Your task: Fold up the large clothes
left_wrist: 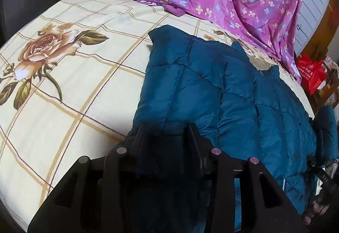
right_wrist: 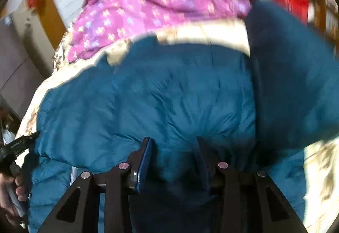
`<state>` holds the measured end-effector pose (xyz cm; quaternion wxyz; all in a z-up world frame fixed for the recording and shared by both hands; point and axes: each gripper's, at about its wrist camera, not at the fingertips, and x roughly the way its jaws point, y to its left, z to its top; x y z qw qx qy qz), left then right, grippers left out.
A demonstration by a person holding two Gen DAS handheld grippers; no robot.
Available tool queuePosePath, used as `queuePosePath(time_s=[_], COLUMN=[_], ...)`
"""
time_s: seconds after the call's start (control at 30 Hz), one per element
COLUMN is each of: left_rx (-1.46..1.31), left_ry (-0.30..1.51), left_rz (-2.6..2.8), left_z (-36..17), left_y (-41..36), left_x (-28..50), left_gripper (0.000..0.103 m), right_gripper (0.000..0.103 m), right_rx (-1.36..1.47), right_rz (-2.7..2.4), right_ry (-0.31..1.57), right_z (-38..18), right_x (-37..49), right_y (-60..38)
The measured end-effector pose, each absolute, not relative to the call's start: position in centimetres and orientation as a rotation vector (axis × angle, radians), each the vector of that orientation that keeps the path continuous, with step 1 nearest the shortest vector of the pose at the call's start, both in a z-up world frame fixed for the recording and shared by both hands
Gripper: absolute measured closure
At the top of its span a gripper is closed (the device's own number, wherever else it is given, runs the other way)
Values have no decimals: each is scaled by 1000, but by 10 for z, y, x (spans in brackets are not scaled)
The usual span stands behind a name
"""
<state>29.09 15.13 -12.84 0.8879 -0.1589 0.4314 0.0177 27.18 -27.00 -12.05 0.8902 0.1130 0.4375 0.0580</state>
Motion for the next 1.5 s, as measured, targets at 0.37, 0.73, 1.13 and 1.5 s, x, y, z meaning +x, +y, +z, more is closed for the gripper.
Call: queuePosePath(time_s=[0.37,0.73,1.13,1.5], left_rx=[-281,-244,-205,-171], left_ry=[880,792,841,859], left_rz=[53,15,-5,-2], left_z=[-129,-100,-104,-110], left_y=[146,128,105,102], left_x=[290,274,270,273], left_gripper=[59,59,59,59], right_gripper=[46,42,16,7], right_rx=[265,202,512,800], right_rz=[177,93,-487,-300], right_ry=[885,648,693,681], right_z=[-122,-58,-66,-112], right_x=[269,224,152,199], right_y=[-271,-284,-554,-605])
